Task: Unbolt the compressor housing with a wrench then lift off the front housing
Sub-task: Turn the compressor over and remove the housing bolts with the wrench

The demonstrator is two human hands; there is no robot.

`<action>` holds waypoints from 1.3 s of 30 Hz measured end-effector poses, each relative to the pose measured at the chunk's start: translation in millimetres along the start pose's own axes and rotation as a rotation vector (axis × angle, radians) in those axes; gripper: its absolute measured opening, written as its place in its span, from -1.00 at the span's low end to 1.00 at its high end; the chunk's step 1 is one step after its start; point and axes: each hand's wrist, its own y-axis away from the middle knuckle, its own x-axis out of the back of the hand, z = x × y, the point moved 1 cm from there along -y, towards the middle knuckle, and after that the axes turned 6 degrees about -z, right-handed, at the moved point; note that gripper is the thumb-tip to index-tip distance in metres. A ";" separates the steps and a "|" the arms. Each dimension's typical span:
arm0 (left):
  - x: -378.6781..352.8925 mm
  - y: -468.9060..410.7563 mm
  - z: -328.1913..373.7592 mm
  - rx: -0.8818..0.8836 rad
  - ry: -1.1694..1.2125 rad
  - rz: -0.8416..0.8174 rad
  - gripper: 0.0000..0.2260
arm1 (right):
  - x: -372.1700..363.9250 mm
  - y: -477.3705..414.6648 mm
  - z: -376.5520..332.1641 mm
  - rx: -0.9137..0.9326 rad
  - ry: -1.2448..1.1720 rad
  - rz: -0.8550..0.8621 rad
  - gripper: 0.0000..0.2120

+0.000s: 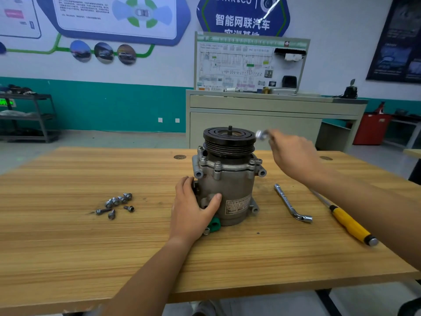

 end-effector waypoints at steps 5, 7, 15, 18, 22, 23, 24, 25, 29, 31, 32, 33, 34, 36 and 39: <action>-0.5 -0.5 -1.6 -0.011 0.002 0.001 -0.23 | 27.5 43.8 -4.7 -0.017 -0.104 -0.049 -0.79; -0.8 -0.6 -2.0 -0.012 0.000 0.003 -0.25 | 31.4 55.3 -9.5 -0.024 0.046 -0.173 -0.81; -1.3 0.0 -1.7 -0.005 -0.013 0.014 -0.23 | 42.7 55.2 -31.8 0.027 0.402 -0.340 -0.59; -1.9 -0.7 -2.8 -0.007 -0.003 0.017 -0.21 | 49.2 54.6 -44.2 0.092 0.559 -0.374 -0.49; -2.0 -0.8 -4.7 -0.026 0.007 0.023 -0.24 | 56.8 47.1 -40.5 0.208 0.685 -0.358 -0.58; -2.2 -1.1 -4.8 -0.024 0.006 0.022 -0.23 | 59.2 44.5 -38.4 0.243 0.706 -0.358 -0.64; -2.5 -1.3 -4.9 -0.019 0.003 0.020 -0.21 | 61.9 42.2 -37.3 0.269 0.716 -0.368 -0.68; -2.7 -1.6 -5.2 -0.014 0.000 0.019 -0.20 | 63.9 39.8 -36.9 0.285 0.714 -0.379 -0.71; -2.3 -0.9 -5.0 -0.010 0.009 0.026 -0.18 | 63.2 35.7 -35.6 0.270 0.662 -0.402 -0.79; -2.4 -0.6 -5.9 -0.018 0.009 0.024 -0.22 | 59.2 37.2 -33.1 0.231 0.630 -0.405 -0.77; -2.7 -0.9 -6.0 -0.023 0.008 0.026 -0.24 | 57.2 37.9 -32.2 0.214 0.619 -0.402 -0.76; -2.9 -1.5 -5.9 -0.026 0.005 0.028 -0.26 | 55.6 38.8 -31.4 0.204 0.613 -0.397 -0.75; -3.1 -2.0 -5.9 -0.027 0.004 0.028 -0.26 | 54.4 39.5 -31.1 0.199 0.609 -0.392 -0.76; -3.3 -1.9 -4.9 -0.023 0.006 0.023 -0.23 | 53.0 39.8 -32.1 0.200 0.605 -0.392 -0.78; -2.2 -0.7 -2.7 -0.027 0.013 0.036 -0.20 | 56.1 35.2 -36.5 0.198 0.616 -0.420 -0.78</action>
